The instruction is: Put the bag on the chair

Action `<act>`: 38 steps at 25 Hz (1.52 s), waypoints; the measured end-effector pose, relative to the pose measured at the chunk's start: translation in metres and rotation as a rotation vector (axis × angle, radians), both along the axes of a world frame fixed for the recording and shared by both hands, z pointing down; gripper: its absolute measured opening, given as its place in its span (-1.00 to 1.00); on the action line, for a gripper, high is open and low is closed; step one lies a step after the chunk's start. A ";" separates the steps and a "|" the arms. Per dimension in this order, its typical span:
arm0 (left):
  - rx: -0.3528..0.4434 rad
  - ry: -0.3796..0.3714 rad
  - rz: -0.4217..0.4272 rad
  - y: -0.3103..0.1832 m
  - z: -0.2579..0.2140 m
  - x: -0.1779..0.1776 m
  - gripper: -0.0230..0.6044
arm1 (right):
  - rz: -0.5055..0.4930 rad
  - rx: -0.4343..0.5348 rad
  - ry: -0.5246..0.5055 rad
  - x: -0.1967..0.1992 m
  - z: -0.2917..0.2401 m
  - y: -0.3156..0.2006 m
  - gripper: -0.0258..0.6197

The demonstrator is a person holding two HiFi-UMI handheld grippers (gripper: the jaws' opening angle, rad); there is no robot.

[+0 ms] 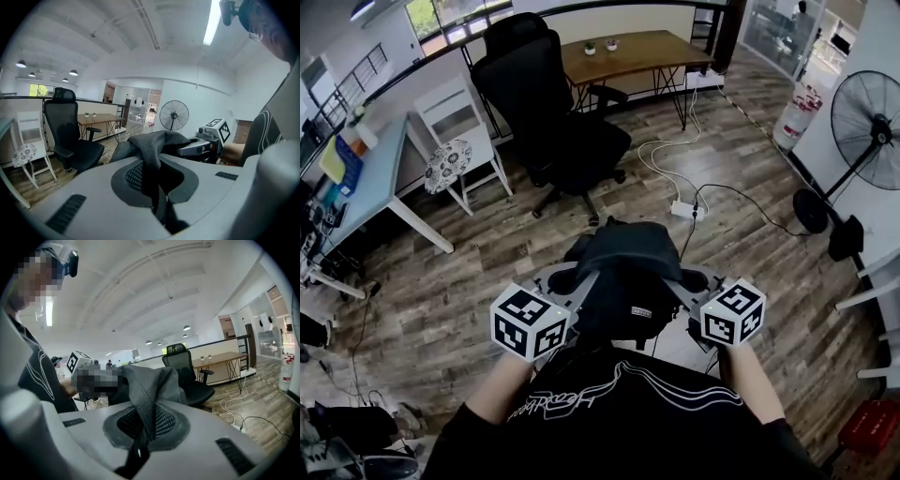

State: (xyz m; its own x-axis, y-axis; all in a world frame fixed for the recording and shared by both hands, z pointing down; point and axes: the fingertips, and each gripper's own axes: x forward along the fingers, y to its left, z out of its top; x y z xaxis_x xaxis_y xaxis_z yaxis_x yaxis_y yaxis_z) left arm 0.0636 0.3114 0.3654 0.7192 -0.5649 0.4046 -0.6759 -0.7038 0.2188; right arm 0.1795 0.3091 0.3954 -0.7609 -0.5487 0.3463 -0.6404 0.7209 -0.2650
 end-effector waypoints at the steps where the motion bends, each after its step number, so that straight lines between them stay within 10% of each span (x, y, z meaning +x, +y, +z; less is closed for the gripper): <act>1: -0.004 0.007 0.007 -0.007 0.002 -0.001 -0.82 | 0.006 0.000 0.003 0.000 0.002 -0.007 -0.90; 24: -0.171 0.137 0.037 -0.405 0.062 -0.073 -0.82 | 0.037 -0.120 0.061 -0.069 0.049 -0.403 -0.90; 38: -0.151 0.155 -0.162 -0.568 0.048 -0.118 -0.82 | -0.136 -0.030 0.068 -0.118 0.036 -0.596 -0.90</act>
State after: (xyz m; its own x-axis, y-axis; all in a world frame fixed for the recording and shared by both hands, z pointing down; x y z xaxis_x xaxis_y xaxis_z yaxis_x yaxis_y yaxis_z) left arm -0.0540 -0.2570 0.4136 0.6845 -0.6189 0.3852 -0.7271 -0.5410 0.4227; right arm 0.0618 -0.2869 0.4316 -0.8014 -0.4309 0.4148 -0.5550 0.7943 -0.2470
